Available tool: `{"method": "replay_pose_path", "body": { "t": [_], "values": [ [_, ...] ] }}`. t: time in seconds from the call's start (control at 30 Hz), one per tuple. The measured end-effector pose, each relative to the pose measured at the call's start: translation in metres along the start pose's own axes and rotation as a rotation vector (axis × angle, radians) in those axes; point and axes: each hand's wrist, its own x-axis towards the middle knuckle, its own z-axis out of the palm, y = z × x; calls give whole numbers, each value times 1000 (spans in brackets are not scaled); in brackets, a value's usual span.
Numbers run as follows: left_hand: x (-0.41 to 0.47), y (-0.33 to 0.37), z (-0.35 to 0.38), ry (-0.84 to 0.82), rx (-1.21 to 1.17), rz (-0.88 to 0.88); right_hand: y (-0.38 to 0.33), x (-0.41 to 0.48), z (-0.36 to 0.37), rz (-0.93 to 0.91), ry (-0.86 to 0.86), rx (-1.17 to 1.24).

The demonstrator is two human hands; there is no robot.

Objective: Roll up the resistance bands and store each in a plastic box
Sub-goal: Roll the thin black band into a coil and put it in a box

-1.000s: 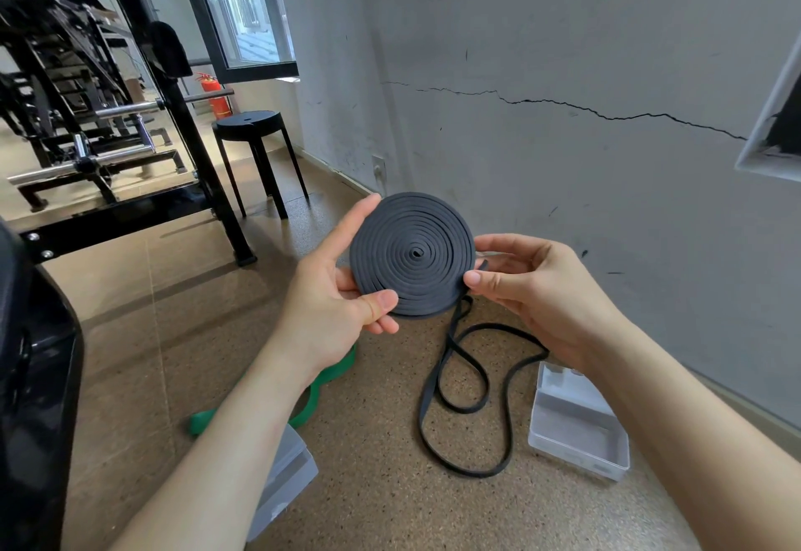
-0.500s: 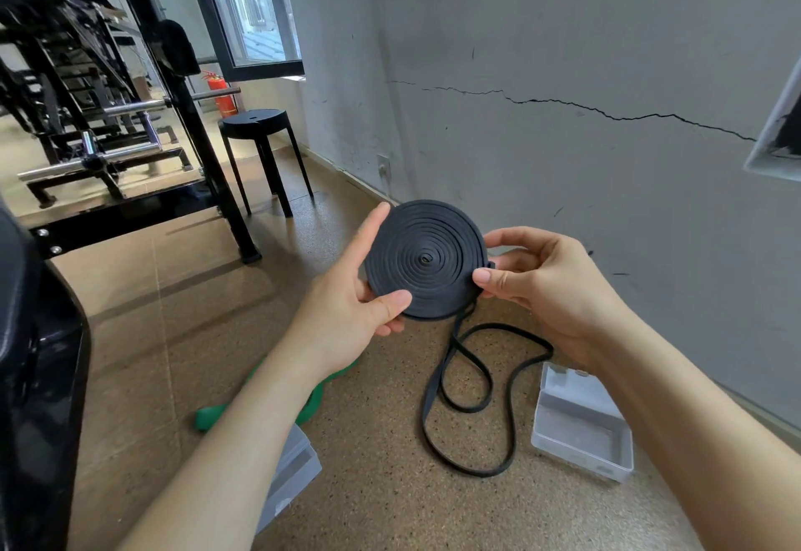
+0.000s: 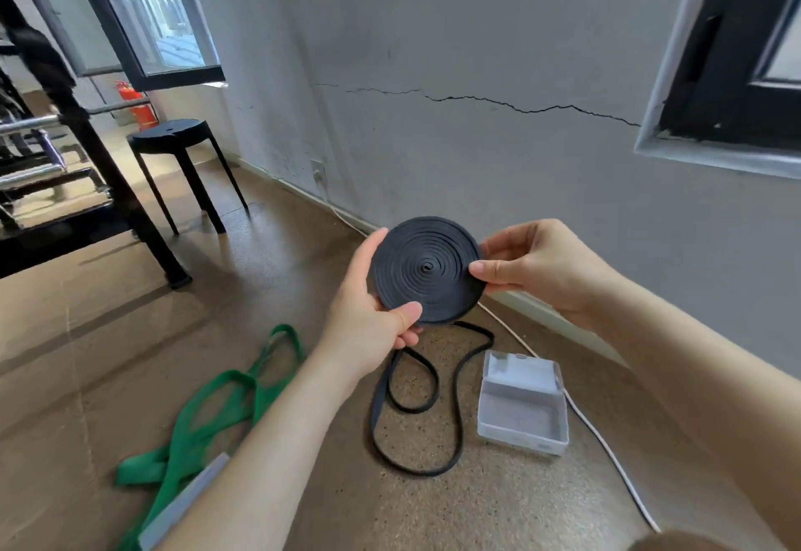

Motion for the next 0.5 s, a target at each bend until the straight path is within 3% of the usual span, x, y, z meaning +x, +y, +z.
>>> {"method": "replay_pose_path", "body": {
  "t": [0.1,0.23,0.4,0.5],
  "values": [
    [9,-40,51,-49,-128,-163,47,-2,-29,70,111,-75],
    [14,-104,105,-62,-239,-417,137,-3,-48,273,181,15],
    [20,-188,160,-146,-190,-694,247,-4,-58,614,244,224],
    [36,-232,188,-238,-100,-775,293,0,-67,681,309,185]
  ]
}}
